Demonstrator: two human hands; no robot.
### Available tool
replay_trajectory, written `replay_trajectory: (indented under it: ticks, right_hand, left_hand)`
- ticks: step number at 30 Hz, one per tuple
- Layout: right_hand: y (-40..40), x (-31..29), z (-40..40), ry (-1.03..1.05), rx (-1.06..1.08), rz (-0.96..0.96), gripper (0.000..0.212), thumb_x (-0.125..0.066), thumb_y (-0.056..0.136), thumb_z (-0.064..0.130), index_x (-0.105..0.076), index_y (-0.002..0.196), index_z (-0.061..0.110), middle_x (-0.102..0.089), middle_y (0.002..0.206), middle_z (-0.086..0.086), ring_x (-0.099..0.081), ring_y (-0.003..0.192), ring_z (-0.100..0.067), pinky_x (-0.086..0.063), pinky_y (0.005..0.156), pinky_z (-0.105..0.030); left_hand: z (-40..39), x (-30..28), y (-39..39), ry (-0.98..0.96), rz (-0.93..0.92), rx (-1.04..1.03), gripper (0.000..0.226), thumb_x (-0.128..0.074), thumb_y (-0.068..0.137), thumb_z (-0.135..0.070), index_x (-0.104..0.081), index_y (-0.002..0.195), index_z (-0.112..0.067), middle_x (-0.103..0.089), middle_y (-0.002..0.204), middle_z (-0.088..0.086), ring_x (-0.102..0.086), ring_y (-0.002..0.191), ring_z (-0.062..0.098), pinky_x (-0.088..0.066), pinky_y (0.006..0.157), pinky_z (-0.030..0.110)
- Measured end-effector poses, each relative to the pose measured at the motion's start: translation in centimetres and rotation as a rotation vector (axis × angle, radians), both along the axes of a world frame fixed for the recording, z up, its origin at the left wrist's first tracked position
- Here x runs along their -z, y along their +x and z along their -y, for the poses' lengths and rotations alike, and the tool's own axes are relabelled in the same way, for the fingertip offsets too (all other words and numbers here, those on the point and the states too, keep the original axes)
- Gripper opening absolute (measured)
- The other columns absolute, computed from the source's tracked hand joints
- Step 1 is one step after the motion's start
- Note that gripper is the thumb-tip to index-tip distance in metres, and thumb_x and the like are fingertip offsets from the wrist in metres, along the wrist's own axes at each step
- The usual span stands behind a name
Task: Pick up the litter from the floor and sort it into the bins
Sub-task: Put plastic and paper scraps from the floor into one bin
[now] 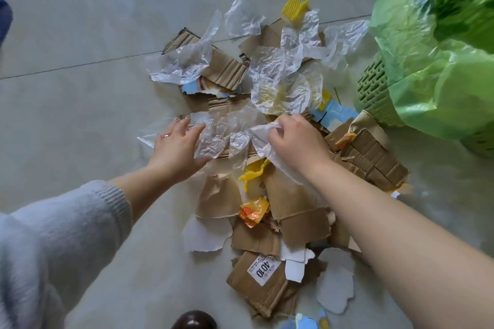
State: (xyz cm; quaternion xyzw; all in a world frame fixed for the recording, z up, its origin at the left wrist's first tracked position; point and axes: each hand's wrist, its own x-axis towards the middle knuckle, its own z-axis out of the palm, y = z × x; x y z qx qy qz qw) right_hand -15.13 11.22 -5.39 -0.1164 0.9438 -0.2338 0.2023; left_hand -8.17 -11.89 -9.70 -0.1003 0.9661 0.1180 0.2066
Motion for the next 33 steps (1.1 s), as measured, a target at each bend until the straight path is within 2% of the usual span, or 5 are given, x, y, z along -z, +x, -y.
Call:
replay_trajectory:
  ticks: [8, 17, 25, 30, 33]
  right_hand:
    - [-2.0, 4.6, 4.7, 0.3, -0.295, 0.142, 0.037, -0.06, 0.085, 0.04, -0.057, 0.113, 0.016, -0.027, 0.152, -0.008, -0.031, 0.136, -0.029, -0.034, 0.107, -0.042]
    - [0.2, 5.7, 5.4, 0.248, -0.281, -0.094, 0.03, -0.057, 0.085, 0.005, -0.045, 0.111, 0.013, -0.049, 0.113, -0.01, -0.055, 0.09, -0.031, -0.036, 0.062, -0.033]
    - [0.4, 6.1, 4.1, 0.166, -0.227, 0.032, 0.034, -0.051, 0.087, 0.013, -0.052, 0.121, 0.016, -0.048, 0.112, -0.01, -0.054, 0.097, -0.032, -0.044, 0.074, -0.036]
    - [0.3, 5.6, 3.7, 0.123, -0.134, 0.002, 0.005, -0.05, 0.086, 0.014, -0.048, 0.083, 0.01, -0.045, 0.103, -0.009, -0.046, 0.082, -0.024, -0.037, 0.065, -0.032]
    - [0.5, 5.3, 3.2, 0.099, -0.094, 0.006, 0.01, -0.05, 0.087, 0.016, -0.054, 0.092, 0.008, -0.043, 0.113, -0.009, -0.052, 0.089, -0.028, -0.045, 0.071, -0.035]
  left_hand:
    - [-0.4, 3.2, -0.5, 0.103, -0.03, -0.187, 0.076, -0.066, 0.077, -0.048, -0.028, 0.142, -0.035, -0.018, 0.155, 0.01, -0.017, 0.142, 0.03, -0.027, 0.112, 0.048]
    - [0.8, 3.8, 0.4, 0.211, -0.185, -0.268, 0.02, -0.068, 0.08, -0.032, -0.057, 0.093, -0.02, -0.055, 0.1, 0.004, -0.053, 0.085, 0.025, -0.045, 0.071, 0.033]
    - [1.1, 2.2, 1.7, 0.26, -0.317, -0.237, 0.02, -0.056, 0.086, -0.017, -0.069, 0.1, -0.015, -0.055, 0.086, 0.005, -0.056, 0.08, 0.03, -0.042, 0.066, 0.032]
    - [0.4, 0.6, 0.2, 0.331, -0.408, -0.306, 0.019, -0.051, 0.083, -0.006, -0.062, 0.096, -0.013, -0.042, 0.101, 0.004, -0.05, 0.088, 0.026, -0.037, 0.072, 0.029]
    - [-0.8, -0.1, -0.6, 0.242, -0.261, 0.164, 0.049, -0.052, 0.08, -0.007, -0.047, 0.127, -0.022, -0.038, 0.133, 0.01, -0.059, 0.09, 0.032, -0.05, 0.07, 0.037]
